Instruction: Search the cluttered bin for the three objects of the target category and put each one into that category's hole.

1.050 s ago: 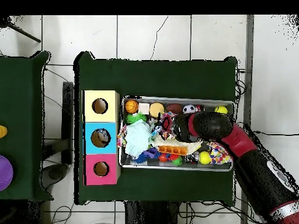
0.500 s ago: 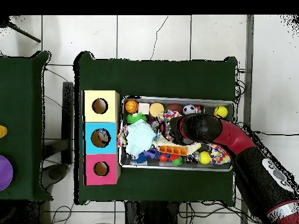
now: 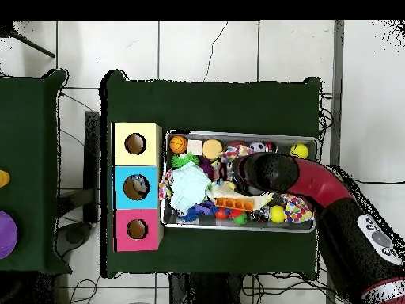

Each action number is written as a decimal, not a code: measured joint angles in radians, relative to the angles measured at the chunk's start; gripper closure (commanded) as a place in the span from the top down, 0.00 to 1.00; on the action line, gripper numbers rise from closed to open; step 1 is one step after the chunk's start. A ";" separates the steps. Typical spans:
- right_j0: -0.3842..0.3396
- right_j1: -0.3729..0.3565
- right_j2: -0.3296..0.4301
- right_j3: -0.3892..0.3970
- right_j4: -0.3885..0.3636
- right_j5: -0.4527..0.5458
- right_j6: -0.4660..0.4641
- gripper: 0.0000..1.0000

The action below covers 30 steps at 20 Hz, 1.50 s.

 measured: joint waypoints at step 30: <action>-0.006 -0.007 -0.117 -0.030 0.079 -0.211 0.008 1.00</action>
